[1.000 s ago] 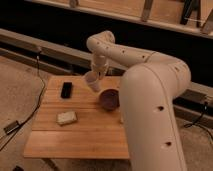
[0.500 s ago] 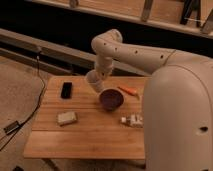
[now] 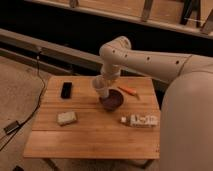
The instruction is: Place the ceramic cup in the ceramic bowl
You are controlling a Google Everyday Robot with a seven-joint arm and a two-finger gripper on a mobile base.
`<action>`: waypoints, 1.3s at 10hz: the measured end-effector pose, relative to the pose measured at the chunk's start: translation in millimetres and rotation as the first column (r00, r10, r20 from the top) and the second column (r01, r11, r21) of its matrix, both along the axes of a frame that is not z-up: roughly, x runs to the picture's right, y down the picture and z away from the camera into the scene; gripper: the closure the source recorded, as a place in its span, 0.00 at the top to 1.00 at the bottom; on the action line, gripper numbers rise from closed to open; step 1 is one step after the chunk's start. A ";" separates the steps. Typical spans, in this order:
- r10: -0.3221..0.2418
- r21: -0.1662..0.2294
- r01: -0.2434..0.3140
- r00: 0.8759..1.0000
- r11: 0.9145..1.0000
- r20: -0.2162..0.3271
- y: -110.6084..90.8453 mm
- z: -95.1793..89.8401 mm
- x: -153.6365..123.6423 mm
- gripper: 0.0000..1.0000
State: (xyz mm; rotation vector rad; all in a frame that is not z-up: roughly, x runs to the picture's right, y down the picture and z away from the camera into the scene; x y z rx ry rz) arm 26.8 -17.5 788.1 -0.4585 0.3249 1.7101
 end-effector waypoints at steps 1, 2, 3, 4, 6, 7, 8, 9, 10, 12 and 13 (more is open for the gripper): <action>0.025 0.002 -0.025 1.000 1.000 0.003 4.1 2.1 4.1 0.00; 0.058 0.007 -0.058 0.998 0.998 0.008 8.3 5.4 10.2 0.00; 0.089 0.010 -0.089 0.996 0.996 0.014 11.4 8.6 15.5 0.00; 0.111 0.009 -0.112 0.994 0.994 0.018 15.4 12.8 20.1 0.00; 0.148 -0.007 -0.148 0.989 0.989 0.020 27.2 22.7 28.9 0.00; 0.165 -0.021 -0.165 0.986 0.986 0.022 35.7 29.6 33.0 0.00; 0.175 -0.035 -0.175 0.984 0.984 0.024 43.4 36.8 35.4 0.00; 0.178 -0.043 -0.177 0.984 0.983 0.024 47.4 41.8 36.3 0.00; 0.179 -0.046 -0.177 0.984 0.983 0.026 49.1 46.7 36.7 0.00; 0.177 -0.050 -0.176 0.984 0.983 0.025 48.6 52.6 39.8 0.14; 0.175 -0.051 -0.174 0.984 0.983 0.022 48.0 53.6 42.7 0.22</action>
